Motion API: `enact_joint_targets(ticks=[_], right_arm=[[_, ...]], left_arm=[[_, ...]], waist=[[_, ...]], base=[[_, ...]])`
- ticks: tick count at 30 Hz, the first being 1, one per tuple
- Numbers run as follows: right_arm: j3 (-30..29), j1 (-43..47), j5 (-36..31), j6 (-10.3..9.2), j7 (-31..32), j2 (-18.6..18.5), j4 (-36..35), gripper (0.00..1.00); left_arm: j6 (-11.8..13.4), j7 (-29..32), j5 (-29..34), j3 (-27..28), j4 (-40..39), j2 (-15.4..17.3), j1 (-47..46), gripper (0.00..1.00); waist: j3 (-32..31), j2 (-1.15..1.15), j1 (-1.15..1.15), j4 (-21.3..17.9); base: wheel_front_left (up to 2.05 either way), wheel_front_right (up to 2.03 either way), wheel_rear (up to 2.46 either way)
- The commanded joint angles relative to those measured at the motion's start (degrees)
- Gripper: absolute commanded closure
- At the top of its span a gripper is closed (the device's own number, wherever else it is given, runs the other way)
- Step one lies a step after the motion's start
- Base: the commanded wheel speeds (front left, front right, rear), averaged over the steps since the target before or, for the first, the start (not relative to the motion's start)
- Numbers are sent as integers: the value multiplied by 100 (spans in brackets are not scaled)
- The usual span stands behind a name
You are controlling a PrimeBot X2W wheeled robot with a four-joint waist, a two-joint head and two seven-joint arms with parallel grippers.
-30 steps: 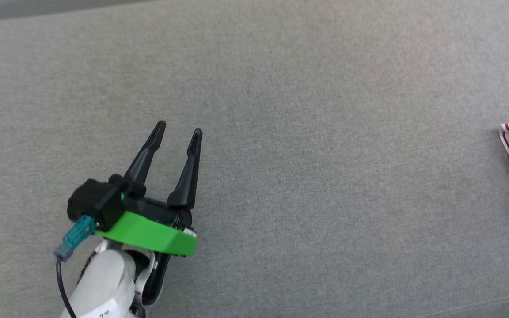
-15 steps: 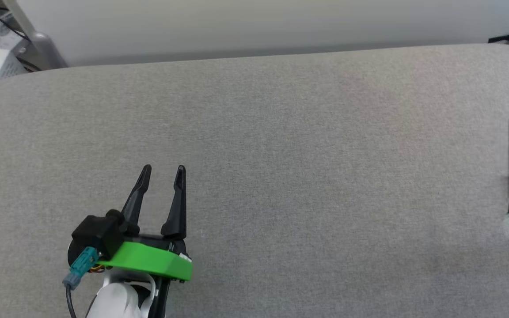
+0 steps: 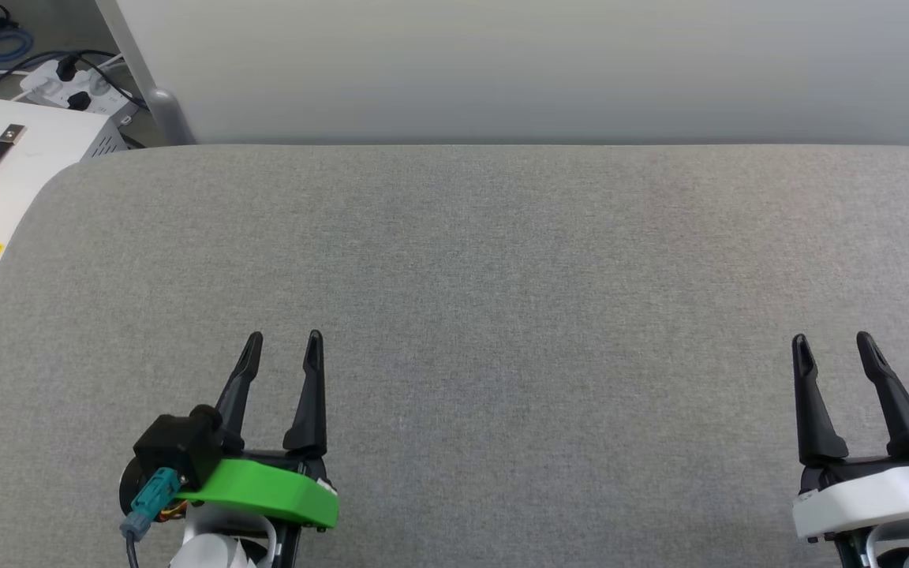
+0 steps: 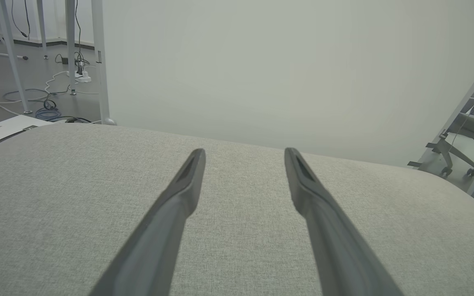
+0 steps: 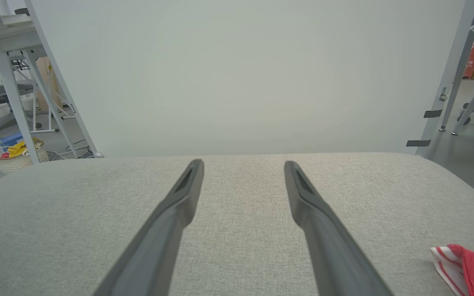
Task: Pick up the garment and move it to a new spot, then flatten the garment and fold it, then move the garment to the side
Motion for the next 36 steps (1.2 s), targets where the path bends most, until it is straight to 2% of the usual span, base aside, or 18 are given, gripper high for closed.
enact_joint_targets(ticks=[1, 25, 26, 36], right_arm=[[37, 59, -102, -4, -64, 23, 73, 0], [92, -10, -154, -4, -177, 73, 327, 0], [90, 17, -147, 0, -147, 60, 312, 100], [101, -2, -224, 0, -74, 84, 317, 100]], left_arm=[[-42, -33, 50, 37, 17, -40, 94, 0], [-123, -34, 67, 80, 99, -87, 102, 0], [-94, 3, 97, 94, 83, -49, 13, 100], [-53, 95, 193, 122, 48, -48, 23, 100]], waist=[[-36, 0, 1, 9], [-49, 0, 1, -25], [-50, 0, 1, -26], [-72, 0, 1, -31]], base=[[0, 0, 0], [0, 0, 0], [0, 0, 0], [0, 0, 0]])
